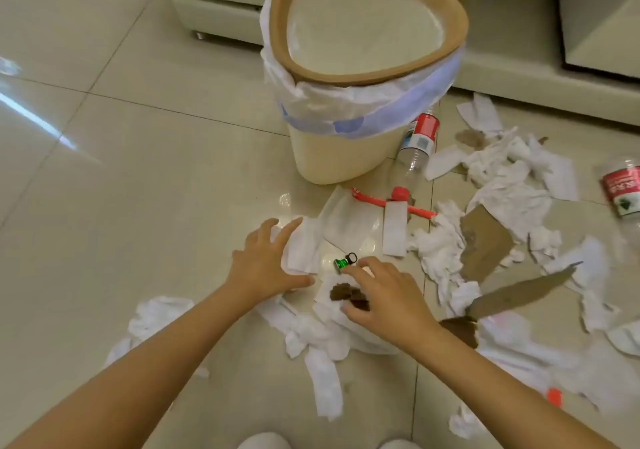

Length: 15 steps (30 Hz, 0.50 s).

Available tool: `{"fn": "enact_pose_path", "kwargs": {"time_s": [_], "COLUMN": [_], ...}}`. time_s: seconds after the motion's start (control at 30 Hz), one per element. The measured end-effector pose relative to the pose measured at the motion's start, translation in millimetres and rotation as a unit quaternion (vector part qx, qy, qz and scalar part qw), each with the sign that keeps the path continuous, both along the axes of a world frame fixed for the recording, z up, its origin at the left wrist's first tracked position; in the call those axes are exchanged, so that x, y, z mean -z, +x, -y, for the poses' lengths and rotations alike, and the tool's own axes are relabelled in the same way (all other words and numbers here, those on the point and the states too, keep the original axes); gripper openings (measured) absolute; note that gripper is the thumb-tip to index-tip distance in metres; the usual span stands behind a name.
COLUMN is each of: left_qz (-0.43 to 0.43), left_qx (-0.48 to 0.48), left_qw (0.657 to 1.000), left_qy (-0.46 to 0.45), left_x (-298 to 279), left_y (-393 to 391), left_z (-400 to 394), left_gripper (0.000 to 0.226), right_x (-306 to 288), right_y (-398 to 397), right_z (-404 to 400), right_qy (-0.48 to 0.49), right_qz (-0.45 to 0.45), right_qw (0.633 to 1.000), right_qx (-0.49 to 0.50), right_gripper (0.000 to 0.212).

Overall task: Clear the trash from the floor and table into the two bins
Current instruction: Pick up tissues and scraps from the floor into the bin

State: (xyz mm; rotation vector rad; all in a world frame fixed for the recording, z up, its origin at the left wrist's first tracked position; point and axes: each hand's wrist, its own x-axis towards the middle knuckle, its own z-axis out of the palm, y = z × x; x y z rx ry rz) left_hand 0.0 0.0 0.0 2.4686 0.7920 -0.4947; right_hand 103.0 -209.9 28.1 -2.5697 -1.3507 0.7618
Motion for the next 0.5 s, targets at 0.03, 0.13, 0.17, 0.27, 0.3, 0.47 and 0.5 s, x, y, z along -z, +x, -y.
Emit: {"fn": "enact_pose_path", "kwargs": {"time_s": [0.03, 0.13, 0.17, 0.27, 0.3, 0.47, 0.5], "left_qz": [-0.035, -0.08, -0.066, -0.005, 0.01, 0.1, 0.117], "left_qx": [0.008, 0.029, 0.035, 0.062, 0.069, 0.048, 0.031], "left_qw": [0.999, 0.996, 0.996, 0.996, 0.995, 0.992, 0.991], "left_qy": [-0.007, 0.03, 0.047, 0.071, 0.072, 0.062, 0.054], "left_x": [5.4, 22.6, 26.1, 28.5, 28.6, 24.5, 22.4], "left_y": [1.5, 1.0, -0.2, -5.5, -6.2, -4.9, -5.5], "left_z": [1.0, 6.8, 8.3, 14.1, 15.2, 6.5, 4.7], "left_gripper": [0.11, 0.102, 0.095, 0.065, 0.053, 0.025, 0.021], "right_x": [5.5, 19.8, 22.3, 25.4, 27.2, 38.2, 39.8], "right_y": [-1.1, -5.2, -5.7, -7.2, -8.9, -12.0, -12.3], "right_z": [0.0, 5.1, 7.1, 14.6, 15.8, 12.7, 12.6], "right_qy": [-0.021, -0.066, -0.07, -0.084, -0.085, -0.092, -0.089], "right_qz": [-0.017, -0.028, -0.029, -0.035, -0.04, -0.046, -0.044], "right_qw": [1.0, 0.996, 0.996, 0.994, 0.994, 0.992, 0.992], "right_qx": [-0.013, -0.052, -0.055, -0.058, -0.058, -0.079, -0.082], "right_gripper": [0.063, 0.064, 0.064, 0.071, 0.073, 0.076, 0.075]}}
